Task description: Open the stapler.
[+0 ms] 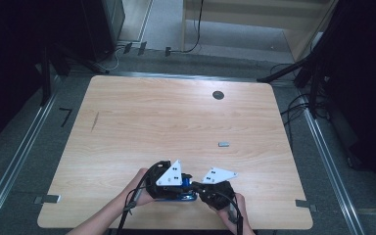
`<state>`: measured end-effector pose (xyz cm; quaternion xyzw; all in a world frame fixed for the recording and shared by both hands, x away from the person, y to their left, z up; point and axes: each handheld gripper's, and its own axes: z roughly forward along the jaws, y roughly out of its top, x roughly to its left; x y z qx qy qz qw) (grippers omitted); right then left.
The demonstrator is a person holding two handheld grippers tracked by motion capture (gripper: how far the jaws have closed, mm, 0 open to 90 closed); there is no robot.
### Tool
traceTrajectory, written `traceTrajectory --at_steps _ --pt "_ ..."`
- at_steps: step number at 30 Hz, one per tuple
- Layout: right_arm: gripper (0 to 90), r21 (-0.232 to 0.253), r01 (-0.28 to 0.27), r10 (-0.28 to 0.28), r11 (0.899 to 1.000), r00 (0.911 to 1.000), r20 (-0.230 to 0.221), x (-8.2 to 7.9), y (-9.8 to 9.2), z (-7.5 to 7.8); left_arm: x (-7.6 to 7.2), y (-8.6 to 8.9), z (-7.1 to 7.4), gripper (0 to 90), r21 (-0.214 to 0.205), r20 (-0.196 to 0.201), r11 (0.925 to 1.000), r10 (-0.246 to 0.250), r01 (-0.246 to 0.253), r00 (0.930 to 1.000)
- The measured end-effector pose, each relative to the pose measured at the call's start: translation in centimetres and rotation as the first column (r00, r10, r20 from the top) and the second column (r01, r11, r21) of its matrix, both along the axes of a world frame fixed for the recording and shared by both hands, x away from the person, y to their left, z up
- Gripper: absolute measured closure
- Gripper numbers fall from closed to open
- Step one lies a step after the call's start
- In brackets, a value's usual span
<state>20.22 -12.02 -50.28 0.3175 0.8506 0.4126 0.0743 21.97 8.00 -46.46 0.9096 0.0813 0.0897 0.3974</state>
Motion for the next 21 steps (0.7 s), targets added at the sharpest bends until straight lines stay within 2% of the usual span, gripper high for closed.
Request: traceTrajectory --at_steps 4,9,12,17,21 --pt "90.0 0.019 0.006 -0.006 1.0 1.0 0.003 0.0 0.4 -0.5 -0.1 0.0 0.1 65.5 0.001 0.001 1.0 -0.003 0.003 1.0" --pt "90.0 -0.016 -0.002 0.002 1.0 0.9996 0.028 -0.1 1.5 -0.7 0.0 0.3 0.2 65.6 -0.004 0.002 1.0 0.002 -0.002 1.0" --pt "90.0 0.008 -0.006 0.006 1.0 0.9999 0.008 0.2 1.1 -0.8 0.0 0.5 0.3 65.7 -0.014 0.003 0.9999 0.002 -0.002 1.0" --pt "90.0 -0.012 -0.006 0.006 1.0 0.9999 0.014 0.1 1.2 -0.8 0.0 0.7 0.4 65.8 -0.014 0.008 0.9999 0.001 -0.001 1.0" --pt "90.0 -0.002 -0.006 0.006 1.0 1.0 0.0 0.3 1.0 -0.8 -0.1 0.7 0.5 66.0 -0.009 0.017 0.9999 -0.004 0.005 0.9999"
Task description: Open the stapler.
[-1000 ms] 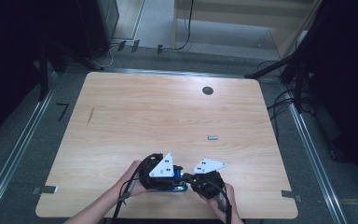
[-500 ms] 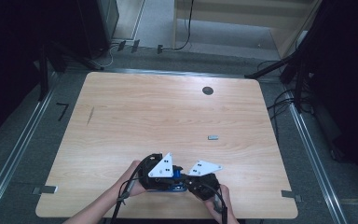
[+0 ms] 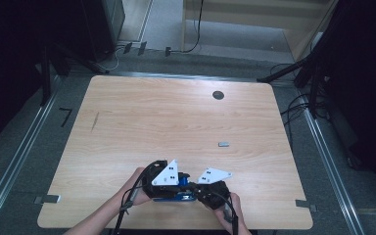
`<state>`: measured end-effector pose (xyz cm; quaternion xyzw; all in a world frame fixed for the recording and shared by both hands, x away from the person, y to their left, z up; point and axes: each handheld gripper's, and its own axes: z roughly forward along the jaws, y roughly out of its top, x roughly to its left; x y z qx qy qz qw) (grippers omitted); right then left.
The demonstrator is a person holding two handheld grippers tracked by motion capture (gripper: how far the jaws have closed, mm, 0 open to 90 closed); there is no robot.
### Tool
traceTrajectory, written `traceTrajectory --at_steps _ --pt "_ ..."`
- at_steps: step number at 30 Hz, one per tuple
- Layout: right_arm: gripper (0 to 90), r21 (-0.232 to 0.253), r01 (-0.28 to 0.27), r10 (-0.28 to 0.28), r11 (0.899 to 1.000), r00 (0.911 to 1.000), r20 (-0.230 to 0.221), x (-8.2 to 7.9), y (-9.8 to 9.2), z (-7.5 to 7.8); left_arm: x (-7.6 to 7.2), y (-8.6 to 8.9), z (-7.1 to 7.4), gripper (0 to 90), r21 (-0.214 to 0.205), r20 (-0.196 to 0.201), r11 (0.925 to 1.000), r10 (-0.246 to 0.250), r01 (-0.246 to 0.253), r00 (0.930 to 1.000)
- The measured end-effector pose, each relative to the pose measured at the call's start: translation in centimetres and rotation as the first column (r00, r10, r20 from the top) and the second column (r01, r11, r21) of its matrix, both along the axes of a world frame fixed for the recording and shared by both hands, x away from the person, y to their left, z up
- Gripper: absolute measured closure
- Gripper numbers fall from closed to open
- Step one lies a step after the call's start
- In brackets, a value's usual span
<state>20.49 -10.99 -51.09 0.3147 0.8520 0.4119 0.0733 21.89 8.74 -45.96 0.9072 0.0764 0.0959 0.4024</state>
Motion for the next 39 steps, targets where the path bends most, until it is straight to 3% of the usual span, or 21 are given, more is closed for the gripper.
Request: traceTrajectory --at_steps 6,16,27,39 --pt "90.0 -0.002 -0.006 0.006 1.0 0.9999 -0.011 0.1 0.0 0.0 0.0 0.0 0.1 66.2 0.013 0.003 0.9999 -0.006 0.006 1.0" --pt "90.0 0.066 0.009 -0.003 0.998 0.9963 -0.085 0.6 -0.5 -0.3 0.0 0.1 0.3 66.3 0.02 -0.001 0.9997 -0.011 0.011 0.9999" --pt "90.0 0.046 0.007 -0.003 0.999 0.996 -0.089 0.7 -0.5 -0.1 0.0 0.9 0.7 66.4 0.003 -0.011 1.0 -0.007 0.007 0.9999" --pt "90.0 0.02 -0.001 0.002 1.0 0.9972 -0.075 0.5 -0.3 0.0 -0.5 0.9 1.6 66.6 0.065 0.004 0.9979 0.005 -0.005 1.0"
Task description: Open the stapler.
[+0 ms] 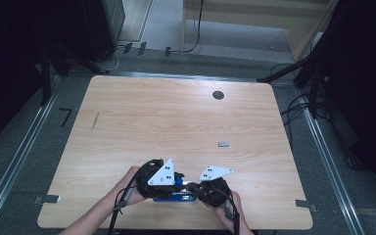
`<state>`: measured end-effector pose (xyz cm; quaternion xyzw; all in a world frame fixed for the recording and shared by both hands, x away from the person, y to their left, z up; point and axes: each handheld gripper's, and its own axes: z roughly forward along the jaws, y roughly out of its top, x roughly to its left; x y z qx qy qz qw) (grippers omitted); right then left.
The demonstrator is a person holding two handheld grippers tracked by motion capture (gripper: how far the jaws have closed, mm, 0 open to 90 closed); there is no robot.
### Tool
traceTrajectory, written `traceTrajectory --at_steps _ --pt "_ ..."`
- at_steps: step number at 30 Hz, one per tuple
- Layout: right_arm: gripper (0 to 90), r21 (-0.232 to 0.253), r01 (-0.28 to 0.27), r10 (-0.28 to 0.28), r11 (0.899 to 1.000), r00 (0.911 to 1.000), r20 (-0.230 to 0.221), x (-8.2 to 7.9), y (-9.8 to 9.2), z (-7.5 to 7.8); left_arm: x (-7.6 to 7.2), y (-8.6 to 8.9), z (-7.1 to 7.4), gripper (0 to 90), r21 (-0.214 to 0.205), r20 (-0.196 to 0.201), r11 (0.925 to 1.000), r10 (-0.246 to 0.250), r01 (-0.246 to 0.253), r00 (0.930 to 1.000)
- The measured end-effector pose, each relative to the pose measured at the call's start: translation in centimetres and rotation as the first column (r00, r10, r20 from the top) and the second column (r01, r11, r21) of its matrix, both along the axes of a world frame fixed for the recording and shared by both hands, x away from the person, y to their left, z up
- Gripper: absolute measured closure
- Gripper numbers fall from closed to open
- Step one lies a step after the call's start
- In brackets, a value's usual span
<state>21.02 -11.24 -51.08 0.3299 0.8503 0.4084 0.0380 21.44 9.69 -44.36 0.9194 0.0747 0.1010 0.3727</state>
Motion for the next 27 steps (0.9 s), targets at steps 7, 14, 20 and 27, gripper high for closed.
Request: traceTrajectory --at_steps 7,14,20,27 --pt "90.0 0.005 -0.002 0.002 1.0 1.0 -0.004 0.1 0.0 0.0 -0.1 0.7 0.4 66.6 0.004 -0.005 1.0 0.006 -0.006 1.0" --pt "90.0 -0.004 0.001 -0.001 1.0 1.0 -0.004 0.0 0.0 0.1 -0.5 0.6 0.9 66.7 0.056 0.002 0.9982 0.023 -0.023 0.9997" --pt "90.0 -0.029 -0.004 0.004 1.0 0.9998 0.02 -0.1 0.3 0.2 -0.8 0.8 1.3 66.5 0.08 0.009 0.9956 0.049 -0.05 0.9988" --pt "90.0 -0.04 0.003 -0.003 0.999 0.9998 0.018 -0.1 0.4 0.0 -1.0 1.7 1.6 66.4 0.069 -0.007 0.9932 0.094 -0.093 0.9955"
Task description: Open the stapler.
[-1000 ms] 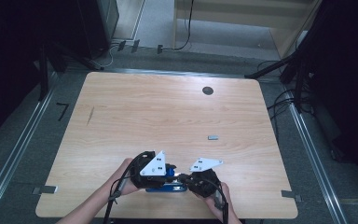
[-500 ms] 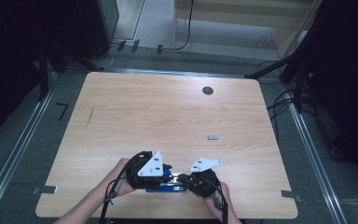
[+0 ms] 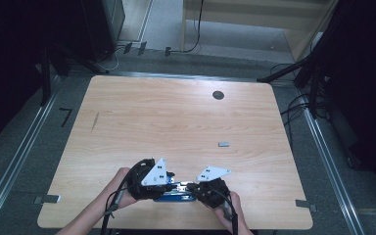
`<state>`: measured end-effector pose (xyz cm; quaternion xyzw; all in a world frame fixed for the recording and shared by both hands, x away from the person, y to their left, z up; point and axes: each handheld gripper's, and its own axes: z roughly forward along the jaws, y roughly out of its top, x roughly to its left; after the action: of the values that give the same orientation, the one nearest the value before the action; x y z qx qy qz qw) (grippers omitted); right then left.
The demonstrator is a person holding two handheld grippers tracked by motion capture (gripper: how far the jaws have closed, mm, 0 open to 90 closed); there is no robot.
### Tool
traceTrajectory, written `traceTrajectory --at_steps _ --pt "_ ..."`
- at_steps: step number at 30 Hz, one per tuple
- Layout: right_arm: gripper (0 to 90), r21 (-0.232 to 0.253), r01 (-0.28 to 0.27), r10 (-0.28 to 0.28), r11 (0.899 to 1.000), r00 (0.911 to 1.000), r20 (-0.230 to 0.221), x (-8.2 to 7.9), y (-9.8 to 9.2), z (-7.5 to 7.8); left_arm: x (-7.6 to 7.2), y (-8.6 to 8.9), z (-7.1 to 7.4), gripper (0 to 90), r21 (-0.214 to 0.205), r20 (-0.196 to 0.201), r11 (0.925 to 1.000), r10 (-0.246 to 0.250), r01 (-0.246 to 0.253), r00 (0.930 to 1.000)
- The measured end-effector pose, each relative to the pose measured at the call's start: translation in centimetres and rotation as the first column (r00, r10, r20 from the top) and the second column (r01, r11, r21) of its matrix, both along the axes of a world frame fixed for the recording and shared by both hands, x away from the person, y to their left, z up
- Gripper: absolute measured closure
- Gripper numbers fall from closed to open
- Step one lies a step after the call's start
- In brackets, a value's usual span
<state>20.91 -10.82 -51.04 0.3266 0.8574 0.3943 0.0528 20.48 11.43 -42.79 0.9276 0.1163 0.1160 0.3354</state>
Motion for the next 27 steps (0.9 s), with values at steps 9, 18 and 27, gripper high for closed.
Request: traceTrajectory --at_steps 9,18,27 --pt "90.0 0.001 0.004 -0.004 1.0 1.0 -0.005 0.0 0.0 -0.1 -0.3 1.9 0.3 65.8 -0.007 -0.022 0.9991 0.043 -0.043 0.9989" --pt "90.0 -0.004 -0.002 0.002 1.0 1.0 -0.003 0.0 0.1 -0.1 -0.4 4.0 0.1 65.6 -0.035 -0.067 0.9967 0.071 -0.074 0.9952" --pt "90.0 -0.007 -0.008 0.008 1.0 1.0 0.0 -0.1 0.2 -0.1 -0.2 5.4 -0.3 65.8 -0.063 -0.119 0.9934 0.088 -0.096 0.989"
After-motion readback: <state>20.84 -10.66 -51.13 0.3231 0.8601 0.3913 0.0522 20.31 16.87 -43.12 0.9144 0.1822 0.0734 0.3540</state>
